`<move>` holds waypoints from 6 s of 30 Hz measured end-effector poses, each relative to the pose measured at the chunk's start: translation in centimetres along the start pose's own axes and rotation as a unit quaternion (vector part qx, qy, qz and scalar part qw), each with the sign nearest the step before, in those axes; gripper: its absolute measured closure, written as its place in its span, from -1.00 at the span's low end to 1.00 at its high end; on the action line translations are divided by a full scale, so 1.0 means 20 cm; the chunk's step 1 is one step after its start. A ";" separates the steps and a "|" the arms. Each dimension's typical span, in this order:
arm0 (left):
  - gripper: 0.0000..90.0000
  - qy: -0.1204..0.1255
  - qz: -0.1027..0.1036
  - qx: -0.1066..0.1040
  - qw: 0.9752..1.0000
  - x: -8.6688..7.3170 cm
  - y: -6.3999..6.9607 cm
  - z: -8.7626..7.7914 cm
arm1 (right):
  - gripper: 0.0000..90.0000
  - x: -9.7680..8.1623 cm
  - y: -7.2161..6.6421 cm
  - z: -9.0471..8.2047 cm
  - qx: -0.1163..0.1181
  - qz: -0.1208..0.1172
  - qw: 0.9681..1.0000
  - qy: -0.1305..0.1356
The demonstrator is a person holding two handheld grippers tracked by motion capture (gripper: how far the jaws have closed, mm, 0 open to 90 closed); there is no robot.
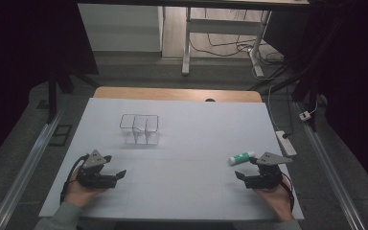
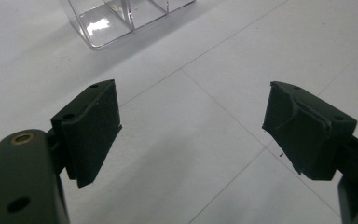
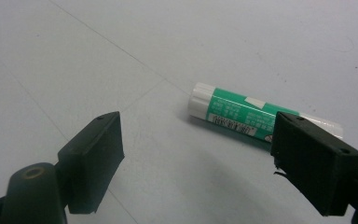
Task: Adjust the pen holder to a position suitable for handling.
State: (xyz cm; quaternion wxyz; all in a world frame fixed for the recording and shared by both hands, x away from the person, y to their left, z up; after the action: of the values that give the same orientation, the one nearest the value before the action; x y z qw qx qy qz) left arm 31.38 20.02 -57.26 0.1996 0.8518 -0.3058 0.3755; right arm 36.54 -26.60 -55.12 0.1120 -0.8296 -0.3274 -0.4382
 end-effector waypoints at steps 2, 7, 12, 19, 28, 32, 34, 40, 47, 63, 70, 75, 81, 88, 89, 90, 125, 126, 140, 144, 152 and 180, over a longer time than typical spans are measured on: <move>-0.59 0.000 -0.001 0.001 1.000 0.00 0.00 0.00 | -0.63 0.00 0.00 0.00 -0.004 -0.004 1.000 -0.001; -0.58 0.000 0.000 0.004 1.000 0.01 -0.01 0.00 | -0.63 0.00 0.00 0.00 -0.003 -0.004 1.000 0.001; -0.54 0.003 0.000 0.006 1.000 0.02 -0.03 -0.01 | -0.62 0.01 0.00 0.00 -0.001 -0.006 1.000 0.001; -0.53 0.008 0.009 0.024 1.000 0.10 -0.09 -0.02 | -0.62 0.00 0.00 0.00 -0.002 -0.005 1.000 -0.001; -0.46 0.004 -0.007 0.027 1.000 0.15 -0.17 -0.03 | -0.60 0.01 -0.01 0.02 -0.001 -0.009 1.000 -0.002; -0.45 -0.004 -0.009 0.038 0.999 0.16 -0.22 0.00 | -0.60 0.01 -0.01 0.03 -0.005 -0.014 1.000 -0.005; -0.43 -0.005 -0.012 0.043 0.999 0.17 -0.24 0.01 | -0.60 0.01 -0.01 0.03 -0.004 -0.013 1.000 -0.005; -0.40 -0.008 -0.023 0.048 0.999 0.21 -0.29 0.03 | -0.60 0.01 -0.01 0.03 -0.003 -0.011 1.000 -0.003; -0.32 0.000 -0.028 0.056 0.998 0.26 -0.36 0.05 | -0.60 0.01 0.00 0.02 -0.006 -0.009 1.000 0.000; 0.40 -0.001 -0.021 0.046 0.999 0.36 -0.49 0.14 | -0.60 0.02 0.00 0.02 -0.003 -0.009 1.000 0.003; 0.97 -0.011 -0.034 0.038 0.999 0.32 -0.52 0.13 | -0.60 0.01 0.00 0.02 -0.007 -0.011 1.000 -0.001; 0.97 -0.014 -0.038 0.045 0.998 0.32 -0.56 0.17 | -0.60 0.01 0.00 0.03 -0.008 -0.011 1.000 -0.004; 0.97 -0.008 -0.039 0.041 0.998 0.37 -0.58 0.25 | -0.60 0.01 0.00 0.03 -0.010 -0.011 1.000 -0.006; 0.97 -0.005 -0.058 0.027 0.998 0.38 -0.61 0.29 | -0.60 0.01 0.00 0.03 -0.011 -0.011 1.000 -0.004; 0.97 -0.007 -0.057 0.028 0.998 0.38 -0.61 0.29 | -0.60 0.01 0.00 0.03 -0.011 -0.011 1.000 -0.006; 0.97 -0.007 -0.057 0.028 0.998 0.38 -0.61 0.29 | -0.60 0.01 0.00 0.03 -0.013 -0.011 1.000 -0.007; 0.97 -0.021 0.003 -0.032 0.999 0.48 -0.37 0.42 | -0.59 0.01 0.00 0.04 -0.009 -0.010 1.000 -0.006; 0.97 -0.021 0.006 -0.033 0.999 0.48 -0.36 0.42 | -0.59 0.01 0.00 0.04 -0.009 -0.010 1.000 -0.006; 0.97 -0.024 0.026 -0.058 0.998 0.54 -0.27 0.50 | -0.59 0.01 0.00 0.05 -0.008 -0.008 1.000 -0.007; 0.97 -0.025 0.029 -0.063 0.997 0.55 -0.24 0.51 | -0.59 0.01 0.00 0.05 -0.007 -0.009 1.000 -0.008; 0.97 -0.022 0.040 -0.069 0.997 0.60 -0.19 0.55 | -0.59 0.00 0.00 0.05 -0.008 -0.009 1.000 -0.009; 0.97 -0.027 0.062 -0.093 0.993 0.68 -0.06 0.67 | -0.59 0.00 0.00 0.05 -0.009 -0.009 1.000 -0.011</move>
State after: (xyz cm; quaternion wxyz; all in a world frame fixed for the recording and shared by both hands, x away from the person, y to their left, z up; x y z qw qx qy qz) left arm 46.44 8.14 -55.57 0.2458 0.8189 -0.3968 0.3340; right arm 37.20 -26.16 -55.63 0.0973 -0.8323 -0.3318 -0.4332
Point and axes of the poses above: each handheld gripper's, and its own axes: z roughly forward along the jaws, x roughly out of its top, y roughly to its right, the point moved 8 cm from there along z, roughly forward along the jaws, and after that the axes turned 7 degrees about -x, right-handed, at the moved point
